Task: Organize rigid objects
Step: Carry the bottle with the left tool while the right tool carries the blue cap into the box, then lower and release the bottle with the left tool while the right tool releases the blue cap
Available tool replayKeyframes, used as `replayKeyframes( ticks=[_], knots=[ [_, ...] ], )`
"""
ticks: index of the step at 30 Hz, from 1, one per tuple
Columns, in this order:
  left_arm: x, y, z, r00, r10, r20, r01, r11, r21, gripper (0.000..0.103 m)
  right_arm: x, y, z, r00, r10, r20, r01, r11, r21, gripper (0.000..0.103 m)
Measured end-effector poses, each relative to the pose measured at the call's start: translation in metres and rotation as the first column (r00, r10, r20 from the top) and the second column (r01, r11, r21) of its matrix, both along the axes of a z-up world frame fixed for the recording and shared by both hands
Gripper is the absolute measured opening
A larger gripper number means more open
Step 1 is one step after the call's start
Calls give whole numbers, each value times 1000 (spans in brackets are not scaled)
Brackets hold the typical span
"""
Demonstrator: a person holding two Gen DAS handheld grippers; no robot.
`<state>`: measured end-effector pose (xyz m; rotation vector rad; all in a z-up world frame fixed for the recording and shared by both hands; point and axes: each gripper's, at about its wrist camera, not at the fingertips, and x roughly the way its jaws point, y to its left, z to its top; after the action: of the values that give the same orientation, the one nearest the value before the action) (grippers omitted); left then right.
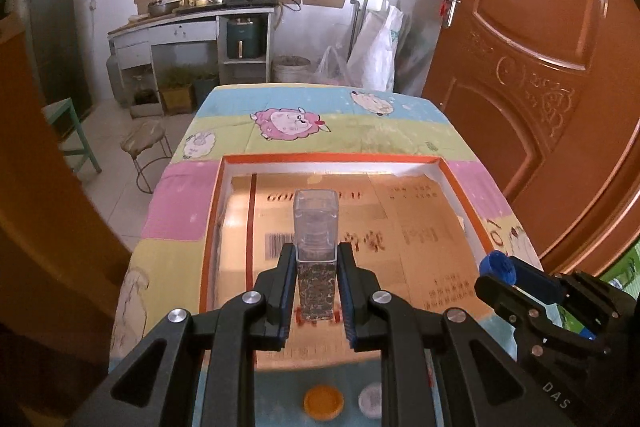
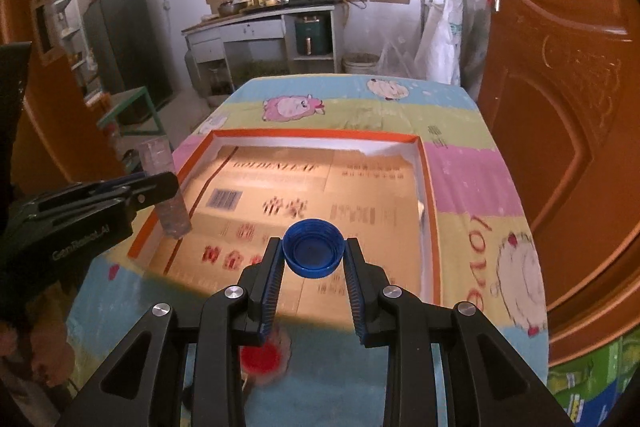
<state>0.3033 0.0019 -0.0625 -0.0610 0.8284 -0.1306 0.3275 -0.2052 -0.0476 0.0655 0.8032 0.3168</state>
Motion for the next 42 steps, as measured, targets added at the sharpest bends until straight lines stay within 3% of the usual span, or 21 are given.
replayKeyframes(
  ticks=[11, 21, 36, 42],
  knots=[
    [72, -2, -27, 996, 4, -92, -3, 1000, 8, 20, 88, 7, -18, 998, 31, -52, -33, 999, -23, 31],
    [109, -6, -52, 986, -11, -169, 14, 1000, 19, 21, 134, 17, -42, 990, 56, -126, -57, 998, -7, 31],
    [132, -5, -82, 975, -31, -218, 31, 1000, -6, 21, 153, 23, -69, 980, 58, -192, -61, 998, -9, 31],
    [129, -16, -87, 981, -64, -182, 78, 995, 70, 22, 153, 24, -73, 977, 59, -203, -64, 998, -20, 34]
  ],
)
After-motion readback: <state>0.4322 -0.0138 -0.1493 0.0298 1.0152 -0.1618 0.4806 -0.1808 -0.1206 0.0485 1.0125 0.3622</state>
